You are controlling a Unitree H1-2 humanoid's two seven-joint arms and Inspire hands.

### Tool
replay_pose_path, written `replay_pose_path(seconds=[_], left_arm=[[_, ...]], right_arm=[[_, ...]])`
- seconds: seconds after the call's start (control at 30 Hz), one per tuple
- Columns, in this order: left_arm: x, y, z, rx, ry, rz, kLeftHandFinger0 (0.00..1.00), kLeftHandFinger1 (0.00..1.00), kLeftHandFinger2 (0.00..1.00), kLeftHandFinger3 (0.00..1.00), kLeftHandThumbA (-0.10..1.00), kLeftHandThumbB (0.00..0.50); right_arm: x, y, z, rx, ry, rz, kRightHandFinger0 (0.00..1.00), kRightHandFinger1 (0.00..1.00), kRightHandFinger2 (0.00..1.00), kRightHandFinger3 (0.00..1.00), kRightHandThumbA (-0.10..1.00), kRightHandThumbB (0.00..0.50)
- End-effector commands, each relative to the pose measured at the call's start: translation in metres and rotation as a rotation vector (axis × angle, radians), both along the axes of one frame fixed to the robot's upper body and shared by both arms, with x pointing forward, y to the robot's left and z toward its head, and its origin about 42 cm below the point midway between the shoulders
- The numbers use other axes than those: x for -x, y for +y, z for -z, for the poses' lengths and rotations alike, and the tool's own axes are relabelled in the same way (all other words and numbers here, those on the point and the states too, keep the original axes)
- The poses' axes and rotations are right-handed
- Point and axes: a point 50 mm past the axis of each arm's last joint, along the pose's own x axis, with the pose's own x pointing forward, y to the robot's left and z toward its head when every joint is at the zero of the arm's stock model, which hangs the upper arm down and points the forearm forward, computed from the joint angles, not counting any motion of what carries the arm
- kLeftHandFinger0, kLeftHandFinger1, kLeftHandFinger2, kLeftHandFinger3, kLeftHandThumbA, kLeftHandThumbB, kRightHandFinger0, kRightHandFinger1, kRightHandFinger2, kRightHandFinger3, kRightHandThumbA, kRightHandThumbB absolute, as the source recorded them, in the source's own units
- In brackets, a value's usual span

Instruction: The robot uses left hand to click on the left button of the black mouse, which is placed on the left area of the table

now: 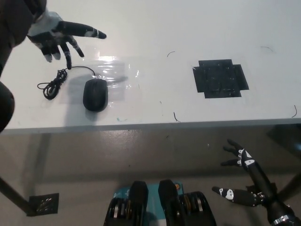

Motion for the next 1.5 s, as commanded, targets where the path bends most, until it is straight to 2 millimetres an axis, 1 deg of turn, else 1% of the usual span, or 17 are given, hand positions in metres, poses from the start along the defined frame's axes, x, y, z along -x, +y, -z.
replay_pose_path(seconds=[0.0, 0.07, 0.23, 0.27, 0.3, 0.4, 0.47, 0.53, 0.67, 0.83, 0.93, 1.0, 1.07, 1.2, 1.3, 1.4, 1.47], left_arm=[[0.001, -0.002, -0.013, -0.029, 0.003, 0.031, 0.00, 0.00, 0.19, 1.00, 1.00, 0.475], [0.000, -0.004, -0.007, -0.031, 0.017, 0.025, 0.00, 0.00, 0.15, 1.00, 1.00, 0.491], [0.000, -0.004, 0.000, -0.032, 0.012, 0.024, 0.00, 0.00, 0.11, 1.00, 1.00, 0.487], [-0.001, -0.003, 0.003, -0.040, 0.005, 0.018, 0.00, 0.00, 0.15, 1.00, 1.00, 0.496], [-0.001, -0.002, 0.004, -0.041, 0.008, 0.014, 0.00, 0.00, 0.17, 1.00, 1.00, 0.488], [-0.001, 0.001, 0.007, -0.036, 0.004, 0.000, 0.00, 0.00, 0.17, 1.00, 1.00, 0.479], [0.000, 0.004, 0.007, -0.026, 0.005, 0.001, 0.00, 0.00, 0.25, 1.00, 1.00, 0.457], [0.000, 0.005, 0.009, -0.016, 0.020, -0.006, 0.00, 0.00, 0.31, 1.00, 1.00, 0.459], [0.000, 0.004, 0.015, -0.022, 0.023, -0.011, 0.00, 0.00, 0.32, 1.00, 1.00, 0.485], [0.000, 0.002, 0.022, -0.015, 0.036, -0.019, 0.00, 0.00, 0.34, 1.00, 1.00, 0.483], [0.000, -0.001, 0.028, -0.028, 0.035, -0.003, 0.00, 0.00, 0.30, 1.00, 1.00, 0.498], [0.000, -0.004, 0.031, -0.015, 0.046, -0.022, 0.00, 0.00, 0.32, 1.00, 1.00, 0.490], [0.000, -0.008, 0.035, -0.046, 0.044, 0.000, 0.00, 0.00, 0.29, 1.00, 1.00, 0.500], [-0.001, -0.011, 0.040, -0.047, 0.016, 0.013, 0.00, 0.00, 0.33, 1.00, 1.00, 0.499], [-0.001, -0.013, 0.044, -0.068, 0.017, 0.039, 0.00, 0.04, 0.40, 1.00, 1.00, 0.490], [-0.001, -0.014, 0.052, -0.080, 0.027, 0.054, 0.00, 0.10, 0.49, 1.00, 1.00, 0.500], [0.000, -0.014, 0.054, -0.067, 0.032, 0.040, 0.00, 0.11, 0.50, 1.00, 1.00, 0.500]], right_arm=[[-0.003, -0.003, -0.012, 0.029, -0.029, -0.021, 0.73, 0.65, 0.90, 1.00, 0.96, 0.104], [-0.005, -0.003, -0.013, 0.032, -0.031, -0.023, 0.73, 0.65, 0.90, 1.00, 0.96, 0.107], [-0.004, -0.002, -0.011, 0.029, -0.028, -0.021, 0.71, 0.65, 0.89, 1.00, 0.96, 0.113], [-0.004, -0.003, -0.011, 0.028, -0.025, -0.018, 0.71, 0.65, 0.88, 1.00, 0.96, 0.114], [-0.003, -0.003, -0.011, 0.031, -0.022, -0.016, 0.71, 0.65, 0.88, 1.00, 0.96, 0.115], [-0.002, -0.004, -0.010, 0.033, -0.019, -0.016, 0.70, 0.65, 0.89, 1.00, 0.97, 0.126], [-0.003, -0.004, -0.009, 0.032, -0.019, -0.016, 0.70, 0.65, 0.89, 1.00, 0.97, 0.121], [-0.003, -0.003, -0.009, 0.032, -0.016, -0.019, 0.70, 0.66, 0.89, 1.00, 0.97, 0.123], [-0.002, -0.003, -0.011, 0.036, -0.013, -0.019, 0.70, 0.66, 0.89, 1.00, 0.98, 0.134], [-0.002, -0.003, -0.010, 0.041, -0.014, -0.019, 0.70, 0.67, 0.89, 1.00, 0.98, 0.130], [0.000, -0.002, -0.010, 0.045, -0.012, -0.023, 0.70, 0.67, 0.89, 1.00, 0.98, 0.129], [-0.001, -0.002, -0.009, 0.045, -0.011, -0.024, 0.70, 0.67, 0.89, 1.00, 0.98, 0.123], [-0.001, -0.001, -0.009, 0.045, -0.011, -0.027, 0.70, 0.68, 0.89, 1.00, 0.98, 0.133], [-0.001, -0.001, -0.009, 0.044, -0.013, -0.025, 0.69, 0.67, 0.88, 1.00, 0.98, 0.135], [-0.001, -0.001, -0.009, 0.044, -0.013, -0.026, 0.69, 0.67, 0.88, 1.00, 0.99, 0.134], [-0.001, -0.001, -0.009, 0.040, -0.006, -0.032, 0.69, 0.68, 0.88, 1.00, 0.98, 0.130], [-0.001, 0.000, -0.010, 0.043, -0.005, -0.032, 0.69, 0.68, 0.88, 1.00, 0.99, 0.137]])
